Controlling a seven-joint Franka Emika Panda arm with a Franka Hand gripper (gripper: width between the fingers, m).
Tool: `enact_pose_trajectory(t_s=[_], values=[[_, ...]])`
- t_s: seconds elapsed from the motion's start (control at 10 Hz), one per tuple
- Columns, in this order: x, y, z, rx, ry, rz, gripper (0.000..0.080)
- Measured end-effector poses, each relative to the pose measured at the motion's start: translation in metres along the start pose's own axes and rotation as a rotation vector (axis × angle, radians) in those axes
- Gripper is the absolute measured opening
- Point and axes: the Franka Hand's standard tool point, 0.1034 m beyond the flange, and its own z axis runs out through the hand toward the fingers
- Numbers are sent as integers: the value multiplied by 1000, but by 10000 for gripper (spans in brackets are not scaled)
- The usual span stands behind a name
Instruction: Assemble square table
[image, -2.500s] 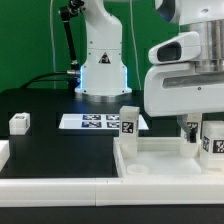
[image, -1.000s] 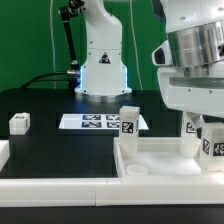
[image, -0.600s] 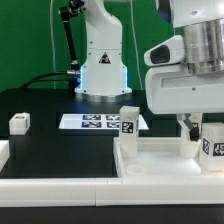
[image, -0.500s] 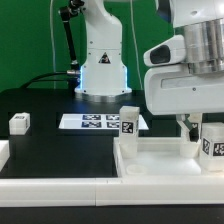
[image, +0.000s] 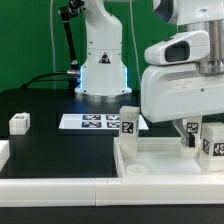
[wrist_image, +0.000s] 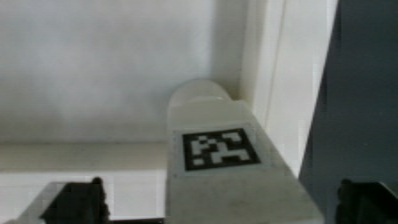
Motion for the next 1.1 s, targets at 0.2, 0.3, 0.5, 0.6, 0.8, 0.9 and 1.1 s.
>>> enact_pose_trajectory(t_s=[0.2,0.3,0.5,0.6,0.8,0.9,1.1], values=[[0,0,0,1,0,19,513],[0,-1,0,2,0,98,375],[0,0,0,2,-1,210,290],[0,0,0,6,-1,348,290],[1,2,-1,21,-7,697,290],[0,4,0,31,-15,900,290],[-1,5,1,69,-35,1111,290]])
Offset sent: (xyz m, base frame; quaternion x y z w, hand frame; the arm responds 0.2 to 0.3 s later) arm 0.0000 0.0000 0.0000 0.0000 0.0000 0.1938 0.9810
